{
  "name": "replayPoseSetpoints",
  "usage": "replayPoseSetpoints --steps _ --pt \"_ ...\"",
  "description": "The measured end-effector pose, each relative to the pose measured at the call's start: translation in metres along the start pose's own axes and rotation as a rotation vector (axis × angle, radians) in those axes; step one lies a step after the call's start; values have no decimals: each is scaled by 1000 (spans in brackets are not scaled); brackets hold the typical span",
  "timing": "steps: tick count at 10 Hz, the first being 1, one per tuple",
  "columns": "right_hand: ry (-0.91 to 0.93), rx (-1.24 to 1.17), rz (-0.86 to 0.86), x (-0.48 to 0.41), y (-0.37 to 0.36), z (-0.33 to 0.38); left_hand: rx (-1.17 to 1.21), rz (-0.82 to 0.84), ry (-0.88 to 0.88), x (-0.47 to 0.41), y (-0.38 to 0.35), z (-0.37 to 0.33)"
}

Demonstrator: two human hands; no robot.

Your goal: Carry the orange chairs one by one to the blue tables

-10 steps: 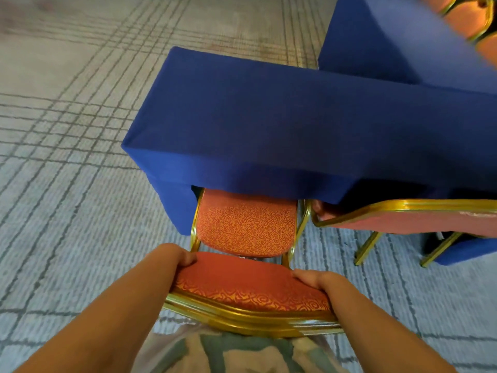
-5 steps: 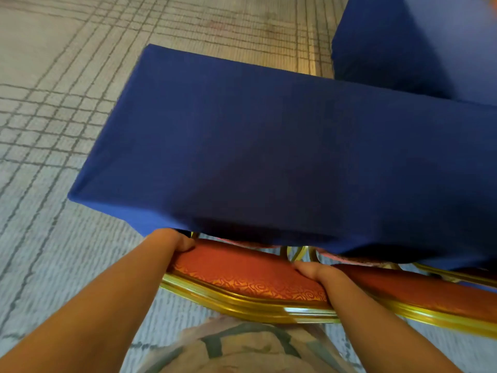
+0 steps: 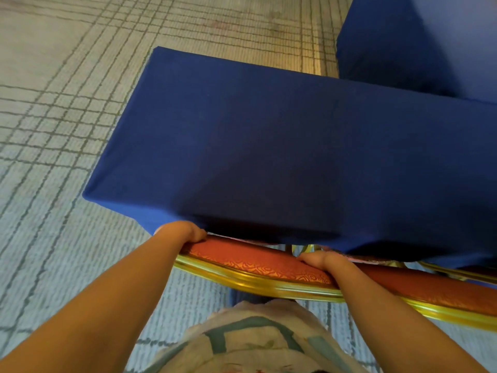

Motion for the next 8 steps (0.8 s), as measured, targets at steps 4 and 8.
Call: replayPoseSetpoints --steps 4,8 --pt "131 -147 -362 53 -13 -9 352 -356 -278 87 1 3" --pt "354 -355 -749 126 -94 -36 440 -607 -681 194 -71 38"
Point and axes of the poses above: each hand's wrist, its own x-axis away from the middle knuckle, its own y-axis out of the back of the hand, z = x × y, the point moved 2 cm from there along -x, towards the middle knuckle, and after that the axes turned 9 degrees about x, right-handed, at the moved point
